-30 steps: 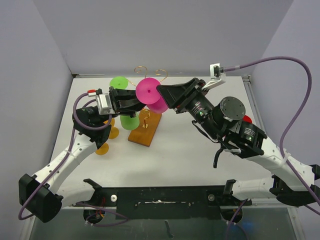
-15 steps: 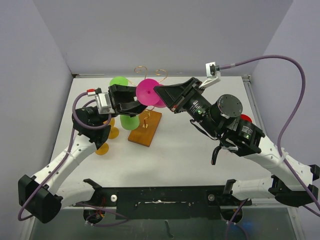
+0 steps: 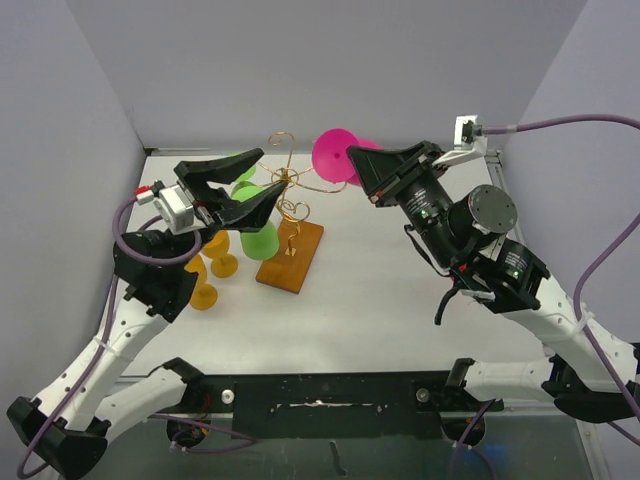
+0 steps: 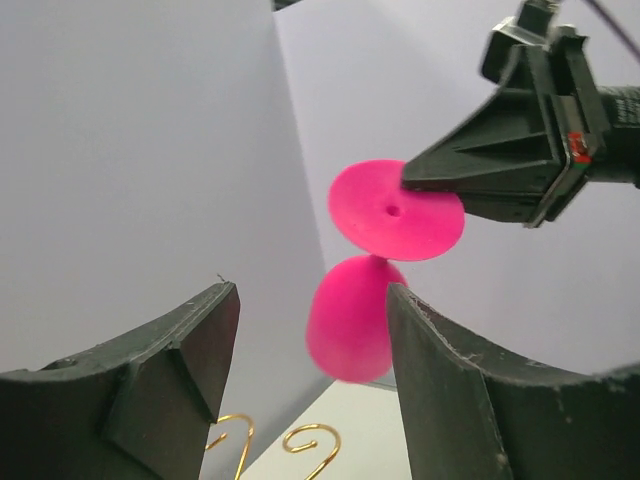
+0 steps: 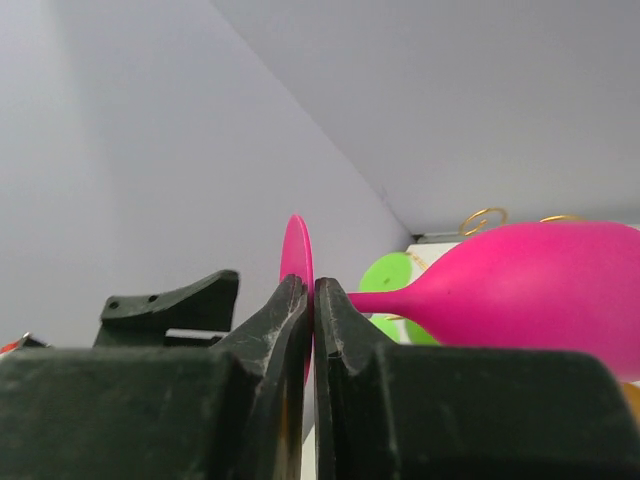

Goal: Place the wine glass upside down on the wine glass rack

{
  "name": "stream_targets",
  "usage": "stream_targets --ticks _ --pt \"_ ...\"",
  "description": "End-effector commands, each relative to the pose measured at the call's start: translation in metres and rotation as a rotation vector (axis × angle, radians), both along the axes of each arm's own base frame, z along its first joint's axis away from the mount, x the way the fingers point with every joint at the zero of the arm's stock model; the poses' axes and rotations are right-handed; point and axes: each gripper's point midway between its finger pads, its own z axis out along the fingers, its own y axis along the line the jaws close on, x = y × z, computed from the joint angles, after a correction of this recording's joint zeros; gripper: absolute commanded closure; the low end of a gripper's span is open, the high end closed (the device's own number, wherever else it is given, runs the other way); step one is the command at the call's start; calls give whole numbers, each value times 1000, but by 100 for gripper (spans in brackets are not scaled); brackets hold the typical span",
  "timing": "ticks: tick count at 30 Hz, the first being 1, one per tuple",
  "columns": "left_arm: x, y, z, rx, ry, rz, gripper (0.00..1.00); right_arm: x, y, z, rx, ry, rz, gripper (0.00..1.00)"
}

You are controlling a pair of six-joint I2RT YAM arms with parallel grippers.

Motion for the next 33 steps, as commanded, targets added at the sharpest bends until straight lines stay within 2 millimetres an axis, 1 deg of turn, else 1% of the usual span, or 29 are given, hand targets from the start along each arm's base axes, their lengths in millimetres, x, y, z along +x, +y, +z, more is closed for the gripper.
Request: stream_targets --ticks 1,2,3,5,6,7,10,12,14,15,17,20,24,25,28,33 --pt "34 46 3 -91 151 293 42 23 -33 16 4 -71 -143 100" --pt "37 56 1 -112 185 342 42 28 -36 14 -6 -73 -156 100" --pt "36 61 -4 -103 211 359 42 33 -38 13 -16 -77 -162 100" --pt "41 88 -10 -159 268 480 42 43 -45 9 -31 -78 -184 100" --pt "40 99 -15 -179 292 518 42 48 -48 8 -37 -79 -192 100" --pt "37 108 -20 -191 308 548 42 57 -53 5 -43 -76 -211 100" --pt "27 128 -39 -210 333 609 42 78 -61 0 -49 -72 -201 100" --pt "19 138 -57 -209 331 637 42 92 -65 -2 -62 -71 -195 100" --pt "11 147 -70 -223 312 658 42 105 -71 -3 -92 -68 -208 100" --pt "6 152 -73 -238 295 665 42 111 -74 -4 -102 -69 -215 100" --pt "-1 158 -83 -261 269 667 42 122 -78 -5 -102 -70 -224 100" --pt "-11 168 -89 -311 246 675 42 143 -78 -13 -71 -48 -205 100" --pt "-13 179 -96 -366 280 690 42 170 -62 -24 -61 -16 -125 100" --pt "-14 179 -97 -367 283 686 42 179 -57 -31 -66 0 -113 100" --pt "-17 177 -95 -358 273 664 42 191 -45 -39 -53 8 -80 100" --pt "-18 172 -96 -352 270 633 42 212 -28 -56 -29 44 -38 100"
